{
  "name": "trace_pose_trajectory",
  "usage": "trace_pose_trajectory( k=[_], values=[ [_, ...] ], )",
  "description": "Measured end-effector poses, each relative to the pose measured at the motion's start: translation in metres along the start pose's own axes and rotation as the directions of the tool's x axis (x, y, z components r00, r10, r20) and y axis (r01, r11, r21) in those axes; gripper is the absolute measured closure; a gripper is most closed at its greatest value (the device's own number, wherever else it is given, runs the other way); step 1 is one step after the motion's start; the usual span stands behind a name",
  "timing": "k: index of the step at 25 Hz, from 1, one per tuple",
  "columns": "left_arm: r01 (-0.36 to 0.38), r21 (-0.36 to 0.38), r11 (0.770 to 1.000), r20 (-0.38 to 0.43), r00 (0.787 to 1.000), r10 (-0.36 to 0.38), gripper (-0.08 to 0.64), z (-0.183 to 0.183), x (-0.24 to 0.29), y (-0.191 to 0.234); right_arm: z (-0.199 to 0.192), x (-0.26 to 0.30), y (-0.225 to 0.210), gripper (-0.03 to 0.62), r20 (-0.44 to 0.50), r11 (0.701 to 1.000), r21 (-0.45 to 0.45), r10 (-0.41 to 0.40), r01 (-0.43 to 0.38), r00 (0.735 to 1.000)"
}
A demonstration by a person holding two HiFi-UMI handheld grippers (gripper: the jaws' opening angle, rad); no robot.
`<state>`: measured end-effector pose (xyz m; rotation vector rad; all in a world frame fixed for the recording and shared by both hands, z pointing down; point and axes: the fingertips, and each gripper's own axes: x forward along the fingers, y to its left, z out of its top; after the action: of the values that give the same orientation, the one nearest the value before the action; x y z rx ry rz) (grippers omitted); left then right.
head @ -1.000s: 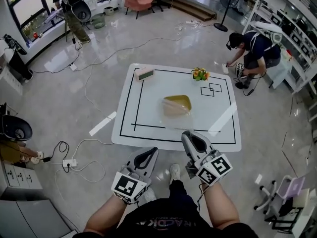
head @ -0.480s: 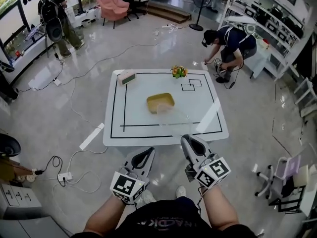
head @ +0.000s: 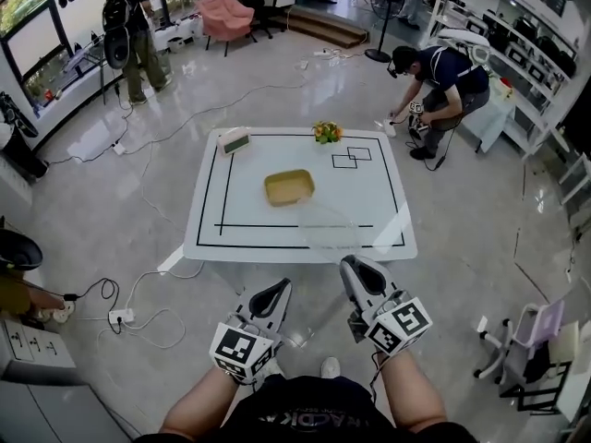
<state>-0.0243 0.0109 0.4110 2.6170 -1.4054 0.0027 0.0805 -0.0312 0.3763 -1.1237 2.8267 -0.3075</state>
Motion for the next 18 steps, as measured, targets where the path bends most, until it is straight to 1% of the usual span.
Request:
trace_pose_trajectory(
  k=[2, 5, 9, 18],
  values=[
    [-0.023, -0.005, 1.000, -0.006, 1.000, 0.023, 0.557, -0.002, 0.002, -0.013, 0.001, -0.010, -0.005, 0.557, 0.006, 1.000, 0.010, 0.024, -0.024, 1.000],
    [-0.062, 0.007, 0.998, -0.012, 0.998, 0.063, 0.557, -0.001, 0.002, -0.033, 0.003, -0.023, -0.008, 0.557, 0.014, 0.997, 0.025, 0.071, -0.071, 0.997],
    [-0.103, 0.011, 0.995, -0.008, 0.995, 0.103, 0.557, -0.004, 0.002, -0.060, -0.001, -0.044, -0.016, 0.557, 0.011, 0.993, 0.044, 0.109, -0.109, 0.994],
    [-0.194, 0.015, 0.981, -0.002, 0.981, 0.194, 0.557, -0.013, 0.005, -0.094, -0.006, -0.066, -0.027, 0.557, 0.008, 0.979, 0.067, 0.195, -0.195, 0.981]
  ],
)
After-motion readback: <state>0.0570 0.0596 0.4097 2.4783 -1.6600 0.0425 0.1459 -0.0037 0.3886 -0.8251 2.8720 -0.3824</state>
